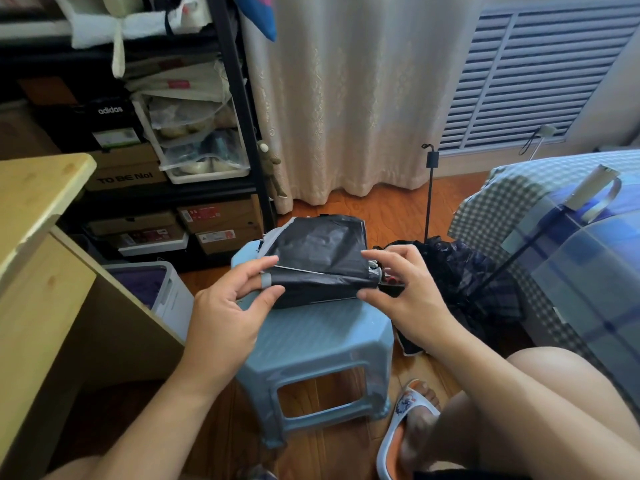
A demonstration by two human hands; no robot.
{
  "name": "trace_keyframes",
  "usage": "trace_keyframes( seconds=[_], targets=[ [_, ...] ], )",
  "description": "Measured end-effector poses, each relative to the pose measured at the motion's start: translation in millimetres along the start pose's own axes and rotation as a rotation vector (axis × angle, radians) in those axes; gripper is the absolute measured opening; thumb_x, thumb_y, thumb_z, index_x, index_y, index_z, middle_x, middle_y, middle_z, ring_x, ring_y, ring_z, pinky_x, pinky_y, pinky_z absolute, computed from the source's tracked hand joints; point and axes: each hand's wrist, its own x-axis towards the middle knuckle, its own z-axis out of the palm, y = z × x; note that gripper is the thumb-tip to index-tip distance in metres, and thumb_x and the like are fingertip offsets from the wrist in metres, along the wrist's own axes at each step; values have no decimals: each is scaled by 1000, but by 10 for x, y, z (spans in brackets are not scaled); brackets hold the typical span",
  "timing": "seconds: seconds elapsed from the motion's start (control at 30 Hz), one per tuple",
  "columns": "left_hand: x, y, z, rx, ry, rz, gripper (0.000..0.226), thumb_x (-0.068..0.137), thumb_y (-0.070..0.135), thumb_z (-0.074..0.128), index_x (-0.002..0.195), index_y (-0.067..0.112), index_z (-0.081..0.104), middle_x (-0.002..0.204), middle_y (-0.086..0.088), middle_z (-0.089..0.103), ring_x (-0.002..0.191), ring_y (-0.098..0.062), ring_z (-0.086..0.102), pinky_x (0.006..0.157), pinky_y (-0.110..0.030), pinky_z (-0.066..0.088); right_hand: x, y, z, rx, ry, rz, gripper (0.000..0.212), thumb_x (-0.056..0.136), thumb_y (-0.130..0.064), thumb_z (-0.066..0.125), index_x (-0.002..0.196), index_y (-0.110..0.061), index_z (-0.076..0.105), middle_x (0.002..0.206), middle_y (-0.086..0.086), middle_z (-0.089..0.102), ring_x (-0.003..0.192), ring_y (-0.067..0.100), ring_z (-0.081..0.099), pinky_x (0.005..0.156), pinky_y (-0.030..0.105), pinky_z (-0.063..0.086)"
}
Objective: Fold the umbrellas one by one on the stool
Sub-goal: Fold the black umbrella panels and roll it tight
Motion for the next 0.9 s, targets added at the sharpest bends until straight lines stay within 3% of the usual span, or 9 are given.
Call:
trace_keyframes(
  seconds=[0.07, 0.17, 0.27, 0.37, 0.47, 0.53, 0.63, 0.73, 0.9],
  targets=[
    [11, 6, 0, -21, 9, -10, 45, 88, 16, 76, 126, 38, 66, 111, 25, 71, 106, 9, 66, 92, -10, 51, 26, -5, 8, -59, -26, -89, 48, 79, -19, 88, 123, -32, 72, 125, -10, 58, 125, 13, 52, 107, 25, 41],
    [77, 20, 8, -15, 43, 15, 44, 89, 16, 76, 123, 42, 64, 108, 24, 71, 104, 9, 67, 90, -8, 50, 110, -3, 39, -103, 87, -268, 19, 82, -11, 85, 99, -17, 81, 98, -11, 73, 99, 13, 66, 87, 30, 54],
    [228, 35, 22, -34, 190, 24, 36, 93, 19, 72, 126, 30, 64, 103, 22, 71, 103, 7, 67, 89, -8, 49, 266, -57, 24, 20, 101, -148, 19, 85, -6, 81, 92, -23, 79, 83, -17, 73, 78, 4, 69, 73, 21, 54],
    [409, 79, 44, 92, 343, 246, 20, 101, 14, 62, 121, 16, 66, 107, 12, 68, 104, 1, 63, 92, -14, 49, 580, -66, -17, 38, 36, 25, 16, 90, -9, 76, 92, -25, 76, 81, -17, 72, 74, -5, 67, 69, 9, 49],
    [524, 60, 170, 232, 76, 502, 18, 101, 15, 58, 115, 13, 70, 109, 4, 68, 105, -7, 62, 94, -22, 48, 973, 22, -14, -2, 13, 150, 10, 94, -18, 75, 92, -27, 73, 81, -13, 73, 77, 2, 69, 70, 18, 54],
    [600, -42, 325, 372, -254, 476, 30, 100, 32, 57, 126, 23, 69, 125, 8, 67, 122, -8, 57, 105, -31, 46, 1168, 140, 59, -75, -54, 208, 10, 95, -22, 73, 88, -29, 71, 83, -10, 71, 79, 8, 67, 69, 22, 51],
    [760, -280, 576, 732, -553, 307, 61, 99, 60, 47, 154, 38, 40, 163, 9, 34, 154, -13, 21, 126, -37, 15, 1337, 337, 200, -200, -113, 288, 12, 94, -29, 75, 83, -30, 70, 77, -12, 67, 75, 8, 61, 63, 22, 43],
    [982, -528, 658, 883, -620, 187, 74, 95, 74, 28, 161, 41, 17, 171, 10, 12, 158, -15, 1, 127, -40, -1, 1382, 473, 224, -313, -95, 321, 9, 91, -31, 76, 89, -27, 68, 83, -8, 63, 79, 12, 57, 64, 26, 39],
    [1139, -664, 623, 911, -633, 107, 71, 97, 76, 15, 161, 45, 15, 171, 12, 7, 158, -13, -2, 127, -41, -1, 1082, 544, -159, -451, -209, 518, 19, 100, -44, 60, 106, -26, 62, 105, -3, 65, 96, 18, 62, 76, 31, 45]
  ],
)
